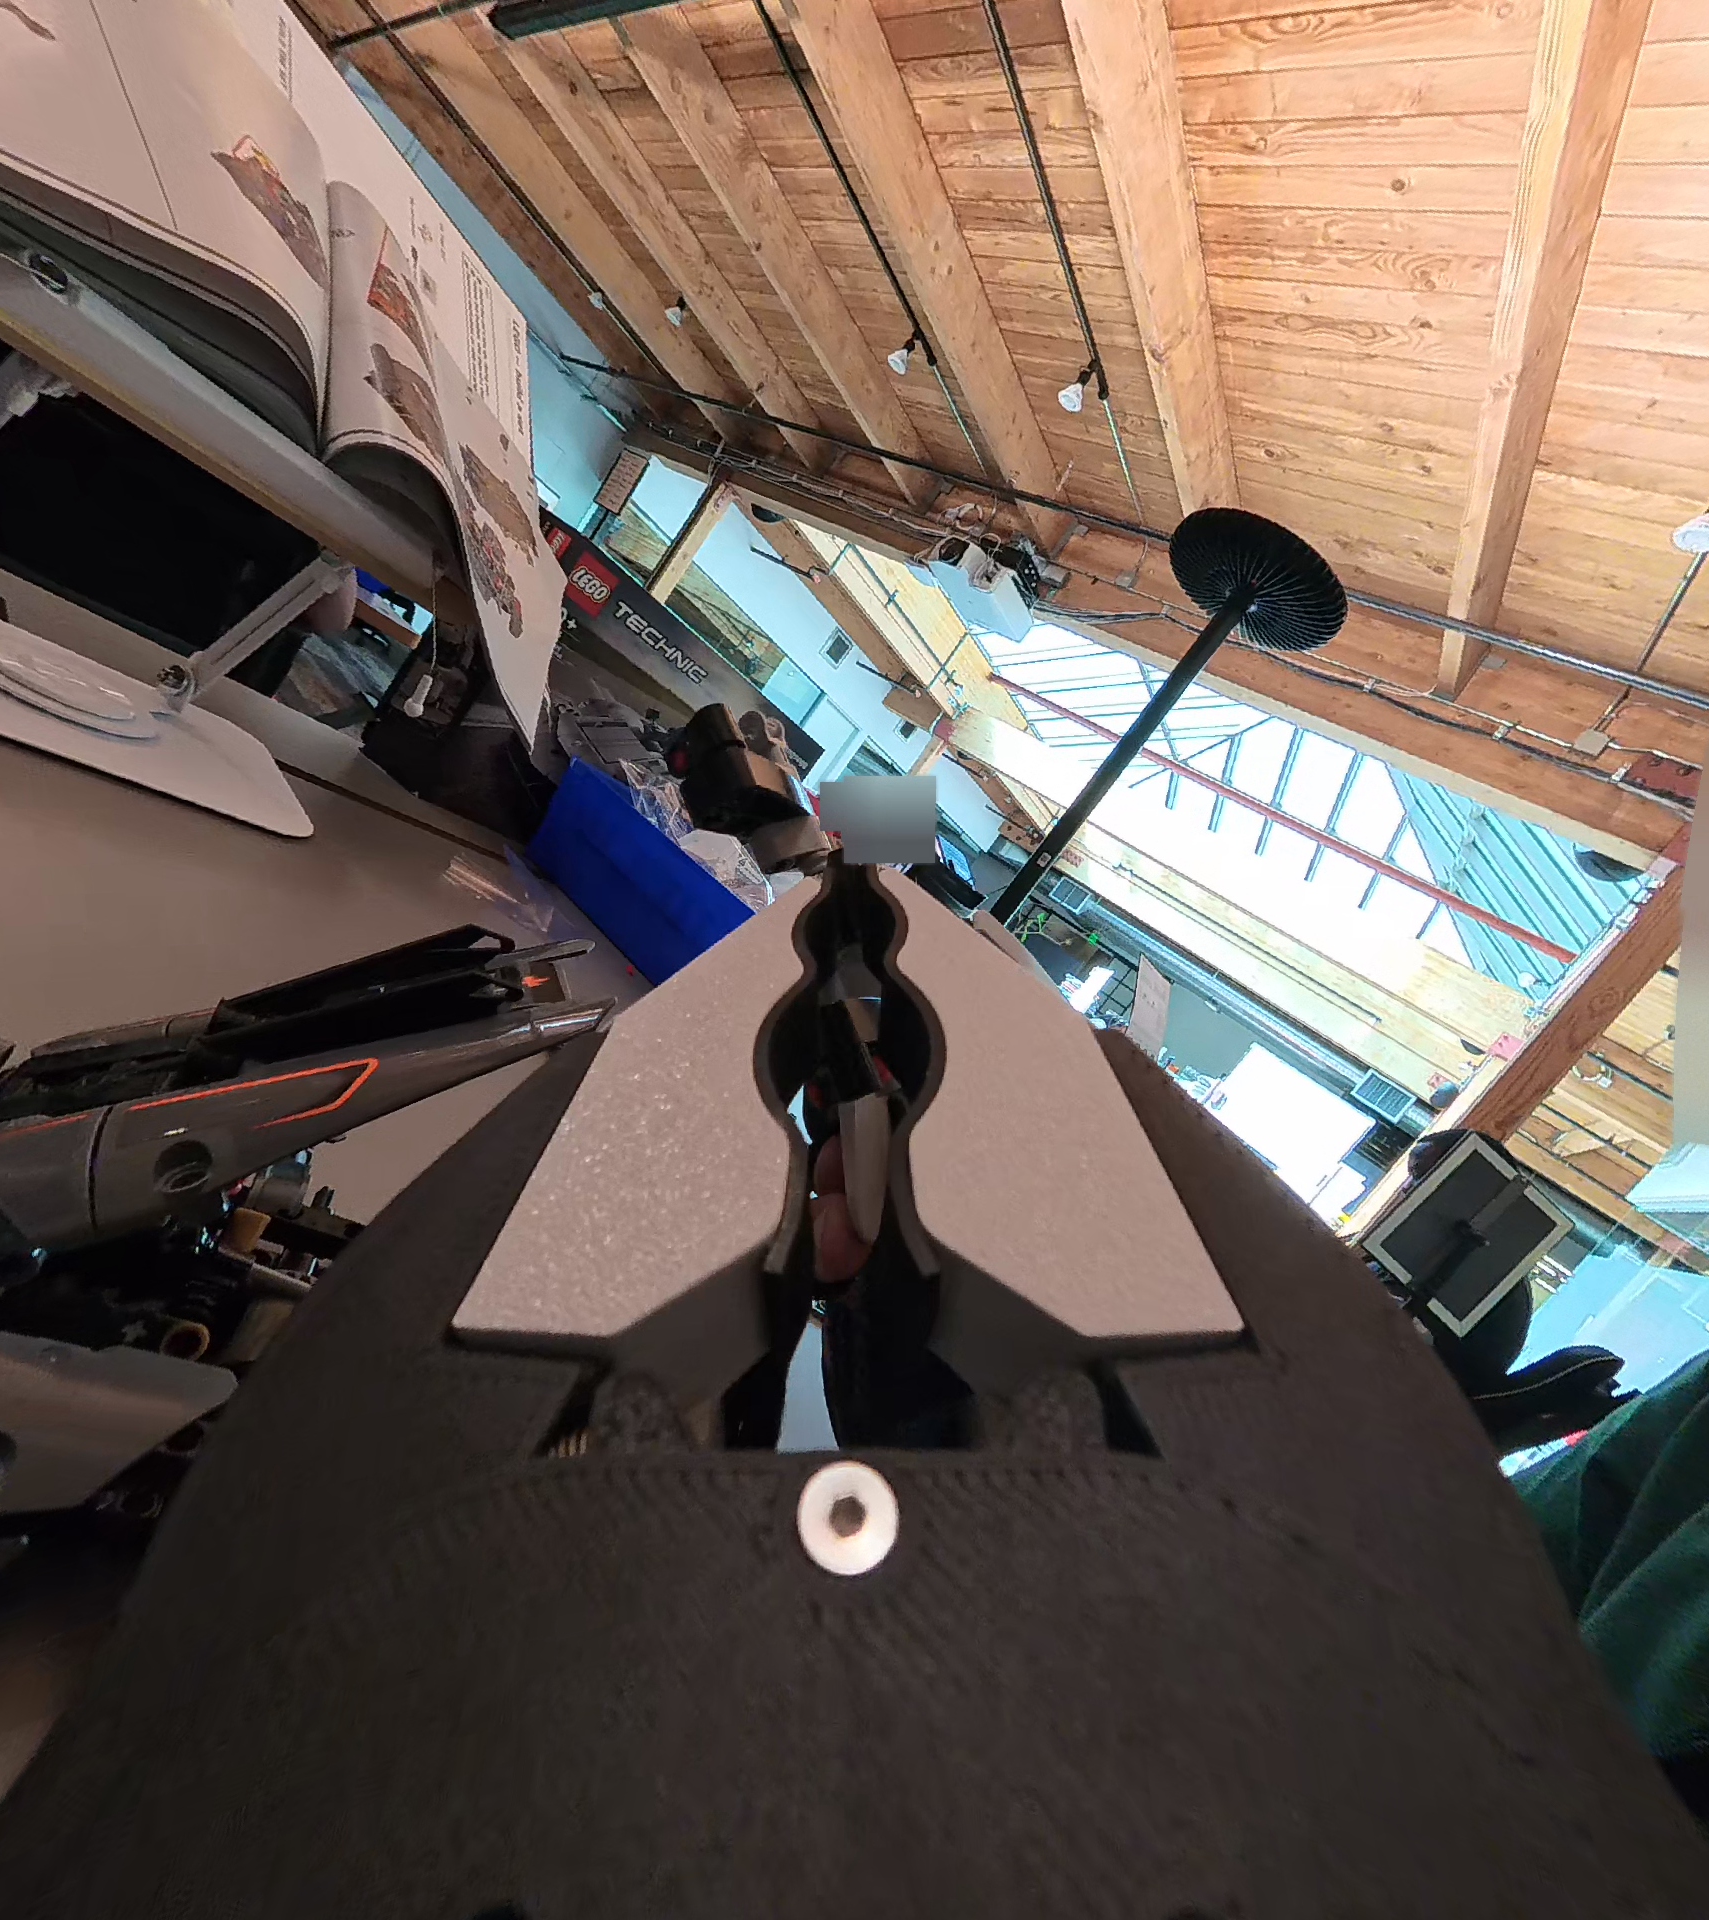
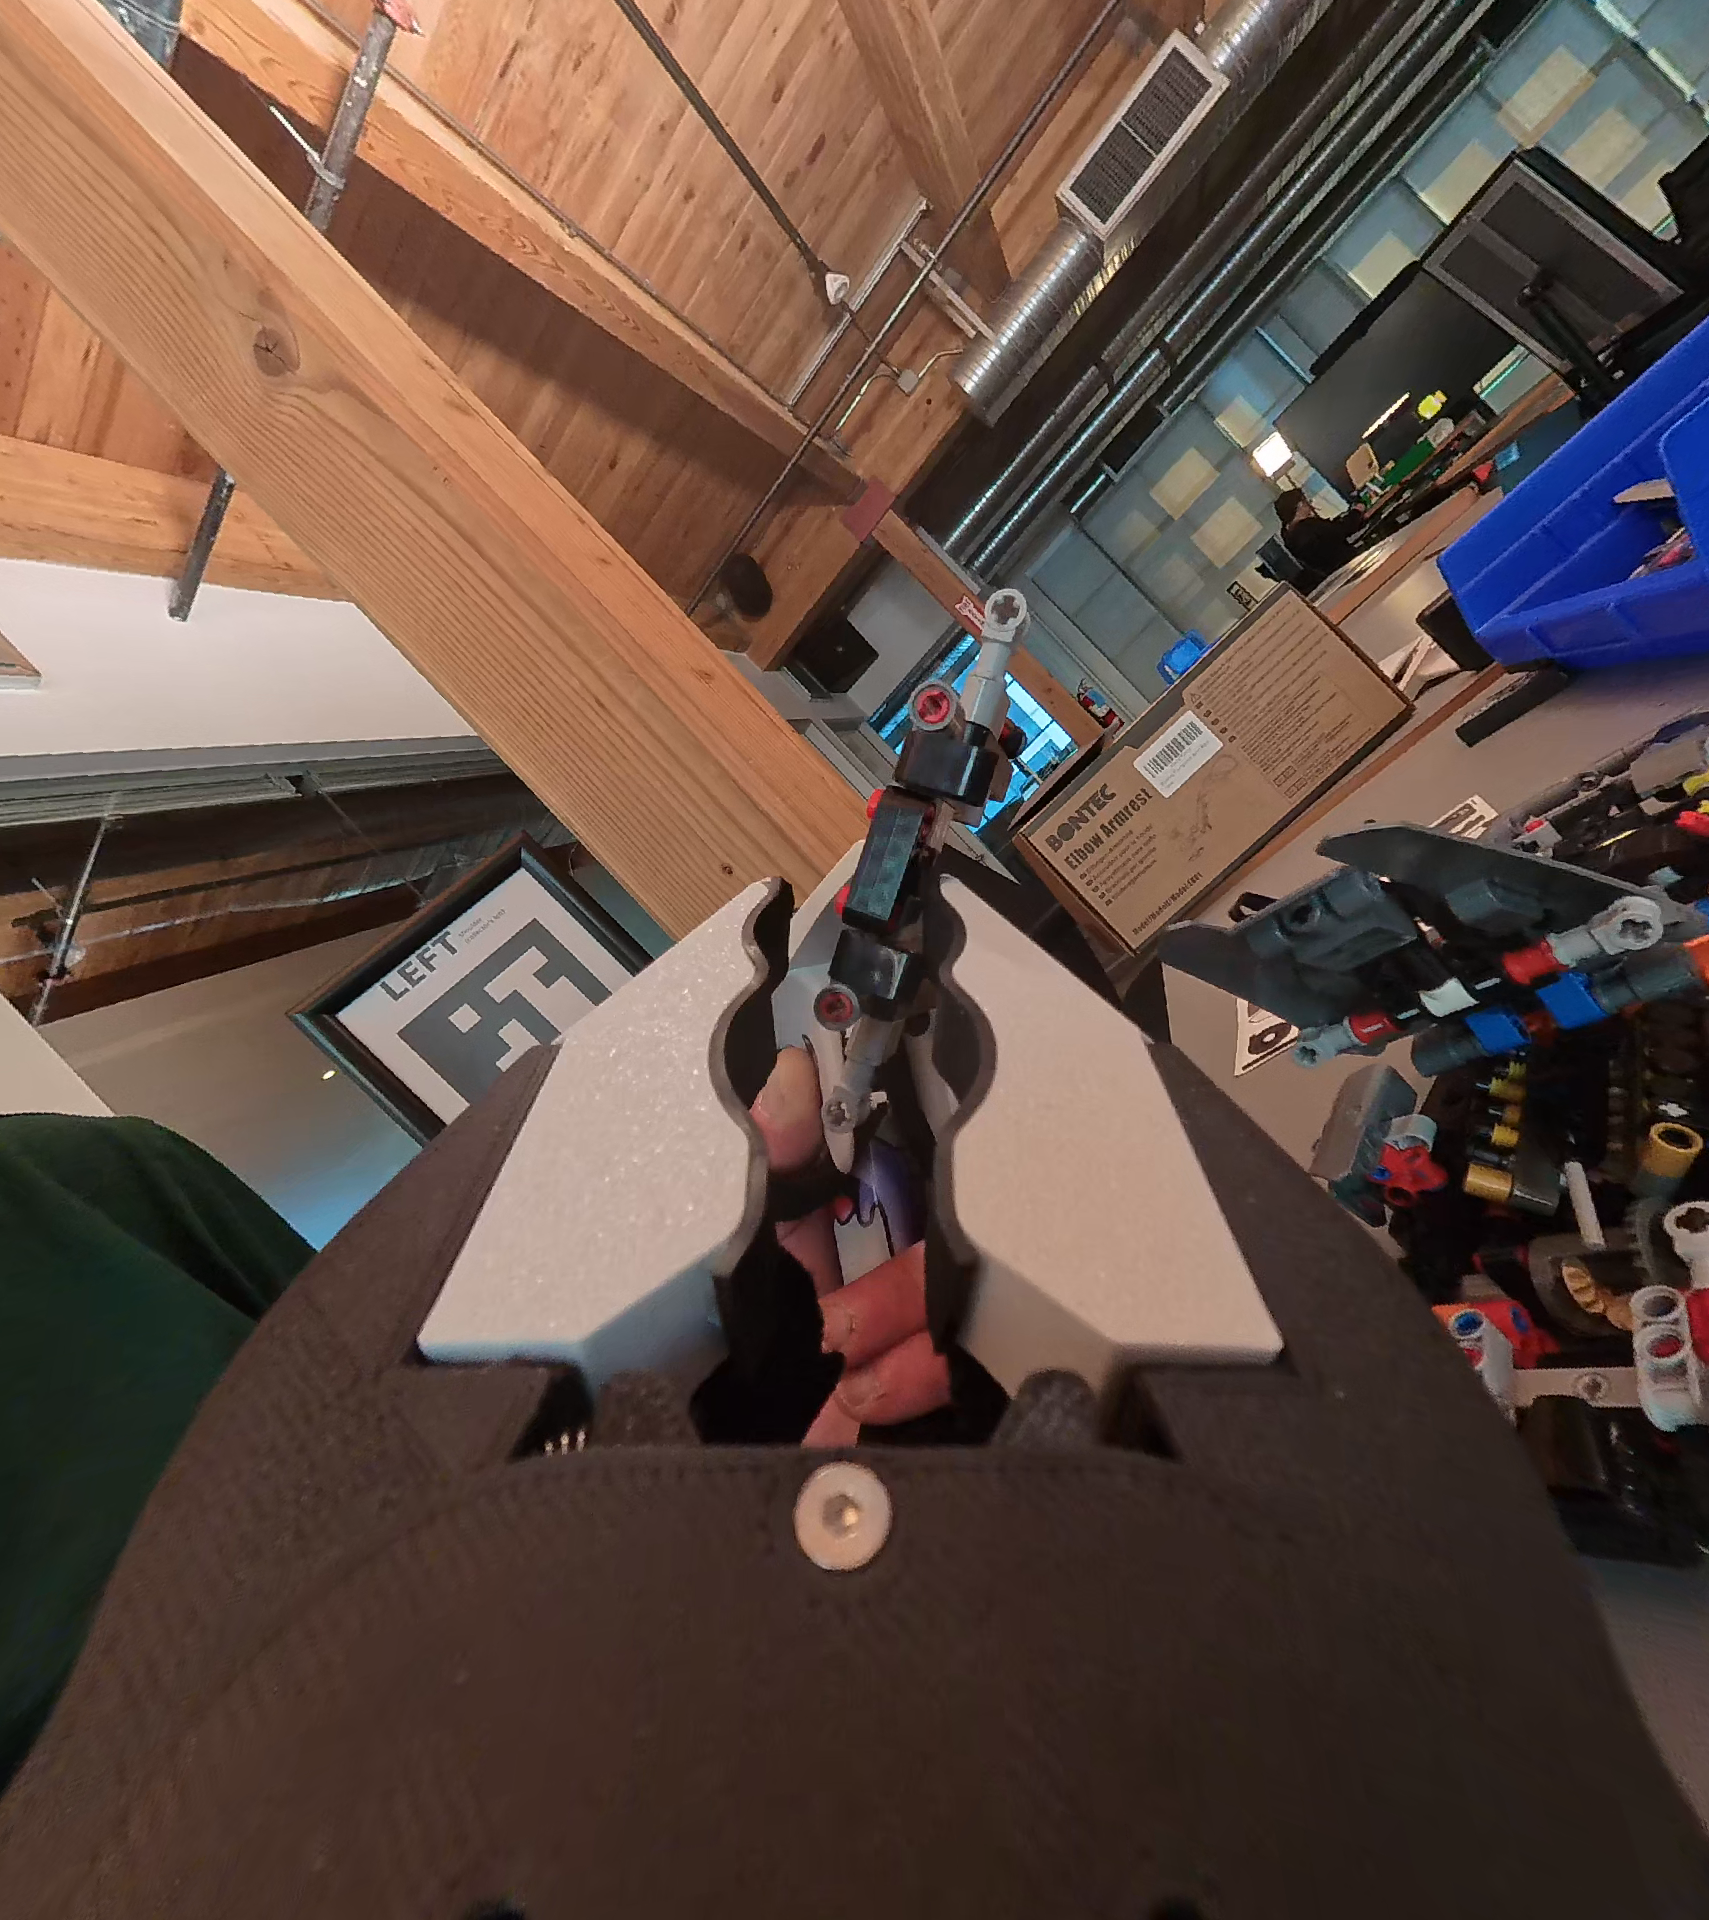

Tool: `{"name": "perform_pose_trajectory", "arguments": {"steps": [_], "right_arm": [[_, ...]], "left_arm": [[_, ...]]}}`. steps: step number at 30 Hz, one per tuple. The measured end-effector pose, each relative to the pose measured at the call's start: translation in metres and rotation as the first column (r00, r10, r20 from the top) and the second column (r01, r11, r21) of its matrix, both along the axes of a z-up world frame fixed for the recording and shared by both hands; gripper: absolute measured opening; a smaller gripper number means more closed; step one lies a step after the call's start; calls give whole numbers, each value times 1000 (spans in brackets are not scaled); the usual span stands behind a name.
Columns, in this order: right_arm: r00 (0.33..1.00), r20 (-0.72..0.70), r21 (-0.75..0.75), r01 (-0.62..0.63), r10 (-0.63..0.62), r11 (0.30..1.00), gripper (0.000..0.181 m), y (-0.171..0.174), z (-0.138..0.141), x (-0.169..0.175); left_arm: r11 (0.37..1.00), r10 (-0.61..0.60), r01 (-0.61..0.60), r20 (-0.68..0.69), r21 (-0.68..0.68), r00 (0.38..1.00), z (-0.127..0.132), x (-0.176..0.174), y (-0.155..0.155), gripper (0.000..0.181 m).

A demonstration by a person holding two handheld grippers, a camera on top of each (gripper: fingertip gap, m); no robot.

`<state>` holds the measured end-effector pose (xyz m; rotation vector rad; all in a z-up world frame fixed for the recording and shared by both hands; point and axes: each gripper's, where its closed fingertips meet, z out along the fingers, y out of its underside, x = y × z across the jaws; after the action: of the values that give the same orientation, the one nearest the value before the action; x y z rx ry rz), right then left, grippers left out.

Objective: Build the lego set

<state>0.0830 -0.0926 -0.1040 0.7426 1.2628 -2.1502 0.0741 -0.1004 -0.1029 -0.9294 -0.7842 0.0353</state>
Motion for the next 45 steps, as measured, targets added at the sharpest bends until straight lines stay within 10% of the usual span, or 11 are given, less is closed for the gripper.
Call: {"name": "perform_pose_trajectory", "arguments": {"steps": [45], "right_arm": [[997,80,30,-6,4,1000,42,-4,-22,-3]], "left_arm": [[994,13,-12,-4,108,1000,14,-6,-23,0]]}}
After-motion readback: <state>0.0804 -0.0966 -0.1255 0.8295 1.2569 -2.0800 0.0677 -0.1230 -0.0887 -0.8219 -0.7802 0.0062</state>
